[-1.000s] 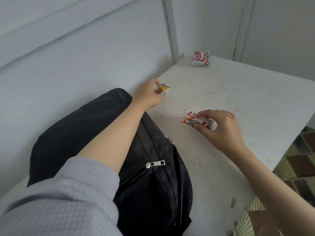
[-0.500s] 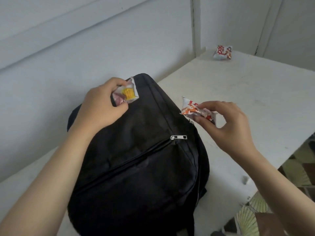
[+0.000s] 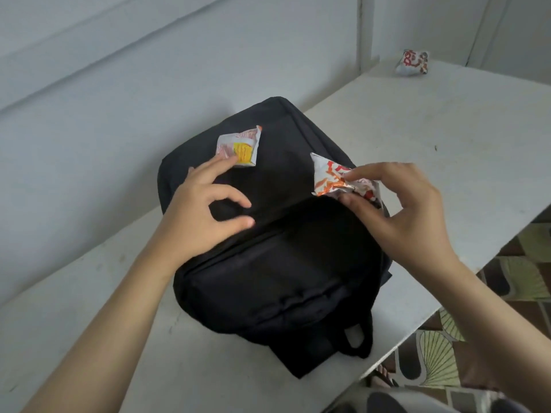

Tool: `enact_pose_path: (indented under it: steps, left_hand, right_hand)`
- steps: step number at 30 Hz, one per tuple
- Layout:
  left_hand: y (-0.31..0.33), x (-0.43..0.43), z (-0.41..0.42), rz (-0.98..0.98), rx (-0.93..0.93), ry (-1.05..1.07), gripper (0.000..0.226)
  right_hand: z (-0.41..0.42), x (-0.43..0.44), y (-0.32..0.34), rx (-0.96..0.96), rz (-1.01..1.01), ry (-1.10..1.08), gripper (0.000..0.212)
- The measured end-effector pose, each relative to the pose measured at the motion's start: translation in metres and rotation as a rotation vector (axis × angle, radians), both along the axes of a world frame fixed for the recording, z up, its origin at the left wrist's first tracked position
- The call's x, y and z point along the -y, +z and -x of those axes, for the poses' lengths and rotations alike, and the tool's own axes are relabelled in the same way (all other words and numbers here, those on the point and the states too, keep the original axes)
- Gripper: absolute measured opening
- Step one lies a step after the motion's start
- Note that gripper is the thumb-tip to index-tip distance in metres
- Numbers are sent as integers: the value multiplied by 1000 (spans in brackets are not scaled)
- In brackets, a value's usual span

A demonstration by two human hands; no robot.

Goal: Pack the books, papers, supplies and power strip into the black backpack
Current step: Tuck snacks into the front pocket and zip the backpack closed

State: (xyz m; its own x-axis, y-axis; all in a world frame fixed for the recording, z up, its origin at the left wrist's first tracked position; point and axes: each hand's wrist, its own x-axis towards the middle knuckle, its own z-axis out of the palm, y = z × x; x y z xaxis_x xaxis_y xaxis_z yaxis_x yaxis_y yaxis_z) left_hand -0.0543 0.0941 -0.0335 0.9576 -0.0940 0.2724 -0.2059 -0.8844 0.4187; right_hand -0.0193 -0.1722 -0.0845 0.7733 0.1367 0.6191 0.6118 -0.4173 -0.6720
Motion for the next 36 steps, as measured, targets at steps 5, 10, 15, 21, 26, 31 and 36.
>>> enact_pose_path:
  steps: [5,10,15,21,26,31,36]
  left_hand:
    - [1,-3,1,39,254,51,5]
    - [7,5,12,-176,40,-84,33]
    - [-4,2,15,-206,109,-44,12]
    - [4,7,16,17,457,28,12]
    - [13,16,15,14,559,12,11]
    - [12,16,16,10,580,15,11]
    - [12,14,15,-22,584,11,12]
  right_hand:
    - [26,-15,-2,91,97,137,22]
    - [39,-25,-8,107,175,195,22]
    - [45,-25,-12,113,241,166,22]
    - [41,-32,-12,190,347,150,18]
    - [25,-54,1,355,404,93,15]
    - [20,-77,-3,356,546,-49,6]
    - [41,-84,-7,50,677,36,43]
